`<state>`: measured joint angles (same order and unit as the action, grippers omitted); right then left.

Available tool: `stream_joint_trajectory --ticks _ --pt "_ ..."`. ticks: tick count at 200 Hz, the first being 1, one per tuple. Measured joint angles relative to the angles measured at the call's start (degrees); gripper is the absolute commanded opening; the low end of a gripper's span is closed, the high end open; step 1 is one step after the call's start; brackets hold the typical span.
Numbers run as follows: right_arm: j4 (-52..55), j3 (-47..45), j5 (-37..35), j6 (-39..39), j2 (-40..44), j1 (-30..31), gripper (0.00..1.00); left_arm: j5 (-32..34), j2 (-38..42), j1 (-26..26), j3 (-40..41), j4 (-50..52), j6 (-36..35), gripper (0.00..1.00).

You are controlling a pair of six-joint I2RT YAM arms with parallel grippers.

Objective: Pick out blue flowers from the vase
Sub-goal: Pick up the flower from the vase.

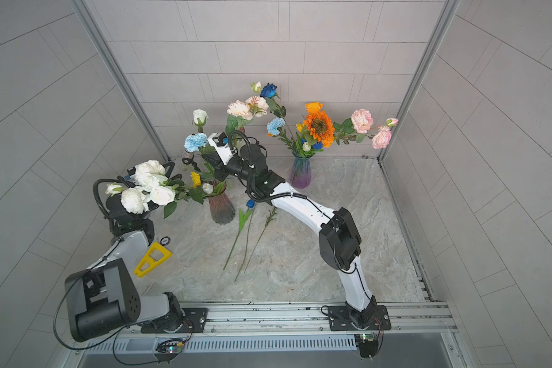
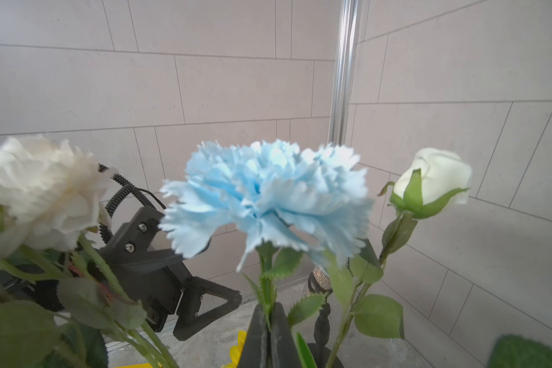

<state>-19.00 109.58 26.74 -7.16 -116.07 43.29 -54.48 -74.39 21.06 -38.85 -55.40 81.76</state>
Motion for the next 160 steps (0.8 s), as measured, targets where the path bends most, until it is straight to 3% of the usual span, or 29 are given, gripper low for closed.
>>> stream_joint_trajectory --ticks 39,84,160 --pt "0.46 2.23 -0.17 1.25 1.90 0.33 0.01 -0.44 3.58 0.00 -1.62 9.99 -6.95 1.00" --pt "2.69 5.90 -0.37 2.27 3.96 0.48 0.00 2.27 9.29 0.00 -5.09 32.04 -23.06 1.00" --pt "2.43 8.31 -0.61 2.38 14.14 1.36 0.00 8.31 9.20 1.36 -8.52 53.64 -40.26 1.00"
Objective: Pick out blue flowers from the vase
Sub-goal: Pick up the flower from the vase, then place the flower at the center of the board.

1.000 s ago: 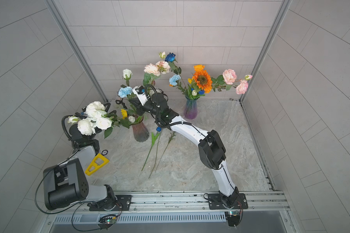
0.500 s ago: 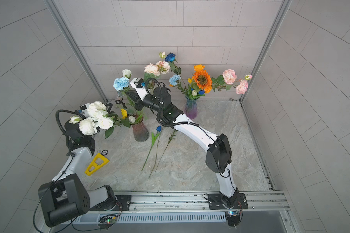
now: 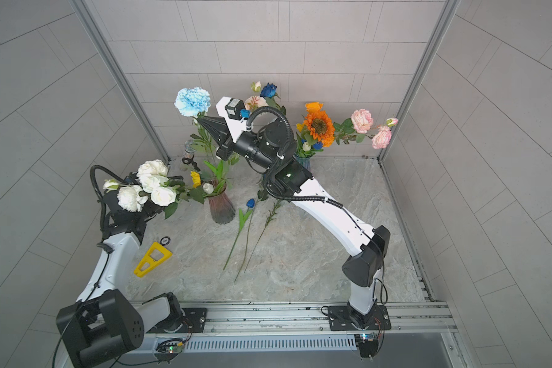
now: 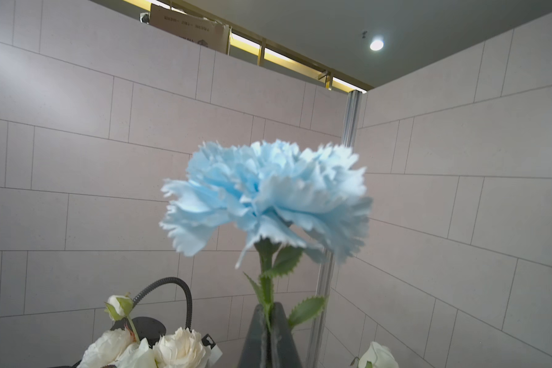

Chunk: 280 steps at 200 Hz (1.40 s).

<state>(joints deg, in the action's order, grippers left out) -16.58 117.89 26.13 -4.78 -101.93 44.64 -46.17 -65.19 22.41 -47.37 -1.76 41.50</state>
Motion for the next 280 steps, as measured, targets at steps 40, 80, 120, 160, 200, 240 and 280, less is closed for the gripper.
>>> stream_joint_trajectory --ticks 40,80,120,160,200,240,280 --pt "0.17 -0.70 -0.39 -0.11 4.98 0.00 0.00 2.78 0.26 5.99 -4.00 7.10 -5.42 1.00" --pt "3.08 -6.01 -3.61 0.15 10.99 0.09 0.00 9.99 4.68 7.32 -6.80 15.34 -11.08 1.00" --pt "5.46 -22.34 -8.61 -1.53 20.20 -1.79 0.00 18.93 12.24 7.48 -12.74 22.34 -16.24 1.00" --pt "6.43 -38.66 -11.85 -7.19 25.99 -6.78 0.00 22.36 12.44 8.39 -20.92 26.23 -18.56 1.00" --pt "5.66 -50.31 -12.48 -14.10 27.47 -11.52 0.00 21.81 8.79 10.67 -30.97 28.35 -17.88 1.00" --pt "1.70 -58.82 -10.91 -21.97 26.29 -16.79 0.00 20.26 7.41 10.73 -36.06 26.88 -15.67 1.00" --pt "-3.61 -61.16 -8.39 -26.56 20.59 -17.07 0.00 15.13 6.21 10.73 -40.87 23.45 -12.61 1.00"
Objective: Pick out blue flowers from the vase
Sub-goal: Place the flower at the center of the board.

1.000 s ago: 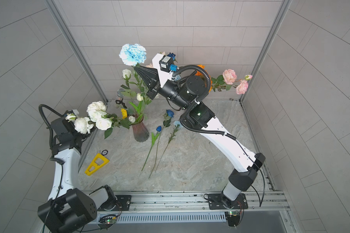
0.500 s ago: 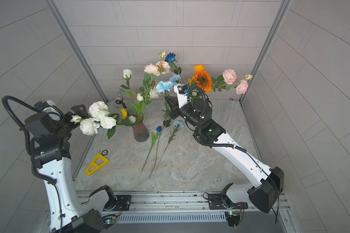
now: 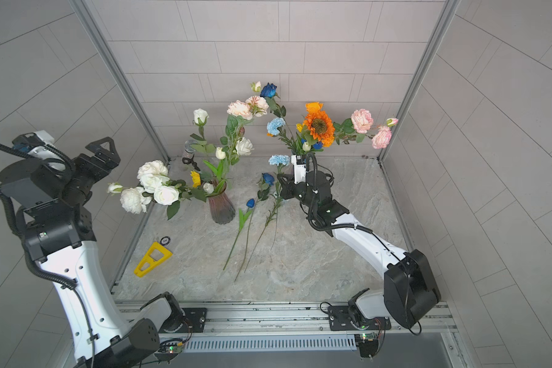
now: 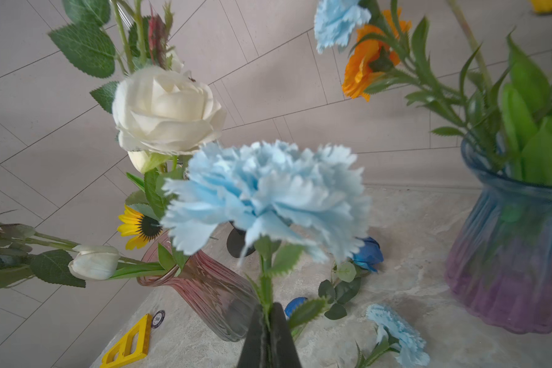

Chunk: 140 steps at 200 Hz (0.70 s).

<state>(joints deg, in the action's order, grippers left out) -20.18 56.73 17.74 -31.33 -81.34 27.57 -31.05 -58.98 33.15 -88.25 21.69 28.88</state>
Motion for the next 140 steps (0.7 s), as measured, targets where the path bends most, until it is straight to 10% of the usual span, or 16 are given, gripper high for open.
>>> stream_joint_trajectory --ticks 97,140 --pt "-6.10 4.46 3.43 -3.41 -21.92 -0.68 0.01 -16.52 -1.49 -9.33 0.07 -27.61 22.62 1.00" --pt "-3.52 8.61 2.23 0.96 -23.26 0.81 0.44 -12.17 1.27 -29.83 3.58 -16.90 10.40 1.00"
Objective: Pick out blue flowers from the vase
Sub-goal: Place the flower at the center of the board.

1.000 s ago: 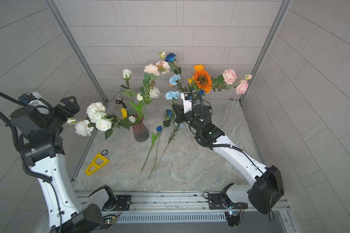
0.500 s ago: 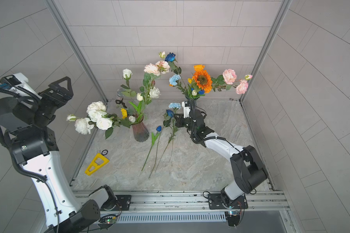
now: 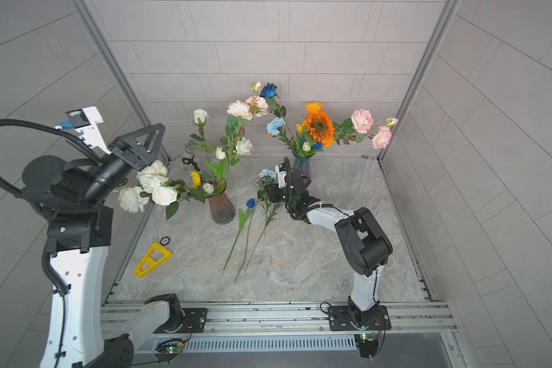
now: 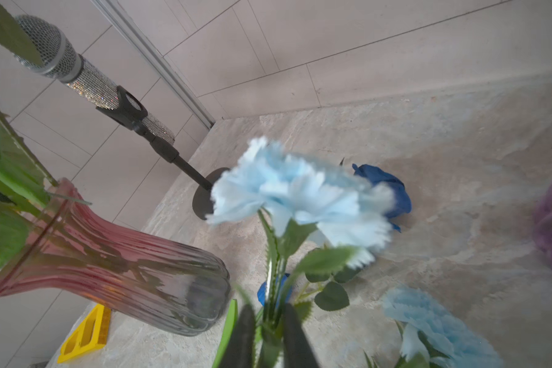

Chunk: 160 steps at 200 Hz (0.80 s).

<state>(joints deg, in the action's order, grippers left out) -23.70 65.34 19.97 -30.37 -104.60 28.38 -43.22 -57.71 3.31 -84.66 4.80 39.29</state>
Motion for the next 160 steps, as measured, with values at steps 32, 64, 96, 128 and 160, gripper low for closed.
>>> stream_joint_trajectory --ticks 32,64,96,128,160 --pt "3.78 0.70 -2.38 4.07 0.07 0.17 0.56 7.93 -0.92 -14.78 3.63 7.39 -9.81 1.00" --pt "8.68 0.74 -5.09 7.93 1.97 0.09 0.58 17.27 -4.83 -26.84 5.81 12.02 -17.77 1.00" --pt "11.45 -3.76 -10.05 10.51 11.52 -0.44 0.65 25.42 -6.78 -32.74 8.87 13.68 -22.23 1.00" --pt "14.99 -8.02 -14.34 13.20 24.48 -2.99 0.67 32.94 -9.64 -39.32 11.13 12.66 -25.20 1.00" --pt "20.74 -8.04 -15.78 16.22 33.05 -5.90 0.67 38.82 -13.42 -44.74 16.13 7.23 -25.99 1.00"
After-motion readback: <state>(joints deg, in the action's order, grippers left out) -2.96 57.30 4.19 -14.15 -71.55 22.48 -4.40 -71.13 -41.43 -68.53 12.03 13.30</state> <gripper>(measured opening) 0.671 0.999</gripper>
